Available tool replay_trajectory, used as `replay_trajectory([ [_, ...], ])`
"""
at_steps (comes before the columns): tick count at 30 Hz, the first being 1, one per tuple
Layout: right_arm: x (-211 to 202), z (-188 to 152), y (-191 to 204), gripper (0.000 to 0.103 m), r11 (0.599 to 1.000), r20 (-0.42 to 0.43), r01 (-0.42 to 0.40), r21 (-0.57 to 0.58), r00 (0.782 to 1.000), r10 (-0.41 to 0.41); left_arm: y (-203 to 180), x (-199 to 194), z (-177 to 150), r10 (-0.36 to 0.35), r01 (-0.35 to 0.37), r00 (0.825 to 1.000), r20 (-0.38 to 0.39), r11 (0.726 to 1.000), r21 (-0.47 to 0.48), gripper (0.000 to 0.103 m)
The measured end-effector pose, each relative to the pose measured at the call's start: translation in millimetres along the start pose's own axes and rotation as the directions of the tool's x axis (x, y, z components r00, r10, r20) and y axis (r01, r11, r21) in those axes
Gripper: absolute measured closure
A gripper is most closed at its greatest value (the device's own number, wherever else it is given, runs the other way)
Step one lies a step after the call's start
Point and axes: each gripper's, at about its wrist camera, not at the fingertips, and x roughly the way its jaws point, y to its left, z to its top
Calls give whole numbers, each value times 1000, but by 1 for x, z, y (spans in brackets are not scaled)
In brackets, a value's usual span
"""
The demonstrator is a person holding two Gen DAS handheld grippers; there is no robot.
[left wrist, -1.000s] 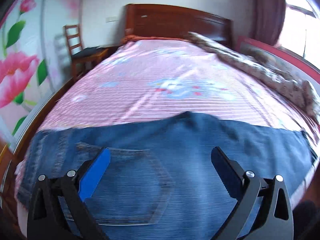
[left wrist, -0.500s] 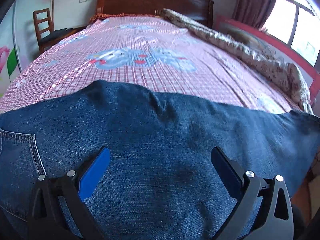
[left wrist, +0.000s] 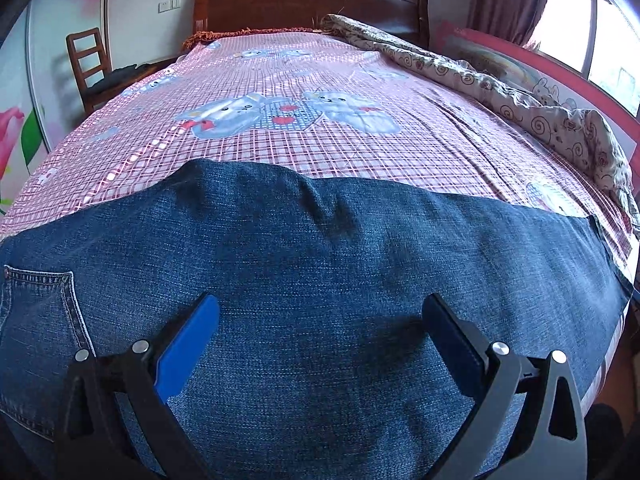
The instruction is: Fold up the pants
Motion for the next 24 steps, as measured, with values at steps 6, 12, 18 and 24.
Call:
replay_trajectory([
  [6,16,-6,-4,70,1000,-42,18,-22,999,-19,2,0,0,-11,11,1000,3,1000,-7,2],
  [12,24,-8,9,65,992,-26,28,-125,999,-31,3,1,0,-20,20,1000,7,1000,-12,2],
  [18,27,-4,10,80,985,-59,32,-172,997,-43,3,1,0,-29,29,1000,11,999,-17,2],
  [24,27,-2,19,82,986,-38,37,-163,998,-43,4,1,-1,-42,43,999,16,999,-26,2],
])
